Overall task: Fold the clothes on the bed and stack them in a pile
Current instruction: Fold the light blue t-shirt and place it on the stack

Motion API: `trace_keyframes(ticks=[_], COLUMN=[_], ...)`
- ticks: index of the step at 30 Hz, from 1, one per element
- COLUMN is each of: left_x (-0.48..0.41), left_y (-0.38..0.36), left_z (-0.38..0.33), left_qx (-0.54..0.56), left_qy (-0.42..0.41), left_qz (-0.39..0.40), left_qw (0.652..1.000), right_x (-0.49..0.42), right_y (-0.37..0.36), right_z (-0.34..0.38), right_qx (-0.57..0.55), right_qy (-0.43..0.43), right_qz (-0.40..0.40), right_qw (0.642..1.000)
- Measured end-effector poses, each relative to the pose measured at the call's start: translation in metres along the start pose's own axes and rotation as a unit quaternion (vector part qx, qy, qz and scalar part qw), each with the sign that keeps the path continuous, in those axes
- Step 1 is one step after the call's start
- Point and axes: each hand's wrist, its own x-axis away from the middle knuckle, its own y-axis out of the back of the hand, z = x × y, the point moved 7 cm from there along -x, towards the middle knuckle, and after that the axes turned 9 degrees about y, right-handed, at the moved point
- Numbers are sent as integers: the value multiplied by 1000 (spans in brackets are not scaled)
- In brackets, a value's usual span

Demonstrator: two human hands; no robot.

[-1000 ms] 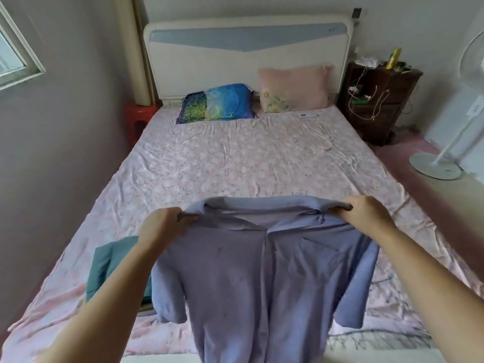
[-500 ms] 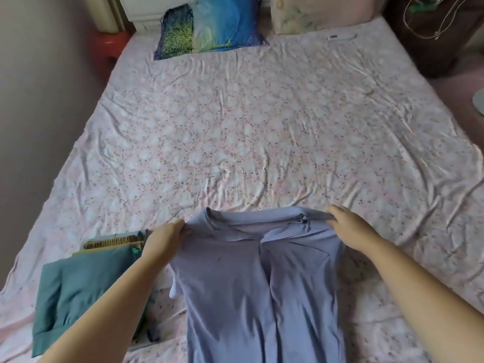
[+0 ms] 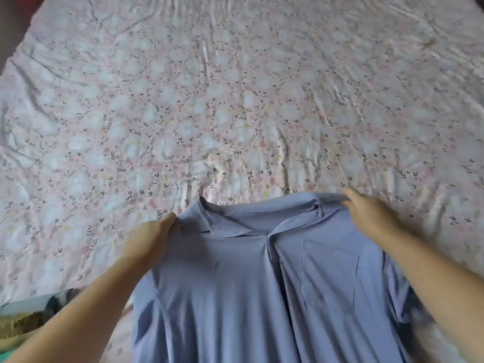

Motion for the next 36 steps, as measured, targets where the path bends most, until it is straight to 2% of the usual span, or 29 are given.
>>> trace_keyframes(ticks=[3,5,9,11,15,18,23,25,28,29,33,36], left_x=[-51,-83,-106,-91,-19,53,169,212,268,283,317,324], left_y=[22,31,16,5,-2,-26,-77,-93,-115,-122,-136,-130], left_z=[-3,-8,-13,-11,-13,-12,2,7,12,12,12,31], left_qx=[-22,-21,-83,-99,36,116,184,215,254,249,236,273], left_qy=[-27,-14,36,57,42,78,177,228,332,337,324,357], left_qz=[-66,-95,-128,-147,-228,-204,-86,-42,33,46,35,-4], left_qw=[997,995,988,983,972,969,963,949,908,907,915,893], right_x=[-44,-69,-98,-91,-25,48,164,207,259,273,310,315], right_y=[23,30,5,-9,-19,-38,-84,-101,-126,-135,-159,-159], right_z=[1,0,1,3,15,3,-15,-17,-24,-24,-15,-36], right_qx=[79,65,-3,14,-18,-68,-149,-164,-202,-217,-252,-281], right_qy=[20,6,-42,-42,34,13,-89,-117,-172,-187,-165,-186], right_qz=[-70,-123,-113,-118,-224,-258,-202,-188,-148,-125,-70,-91], right_qw=[994,990,993,992,974,964,964,961,953,950,951,937])
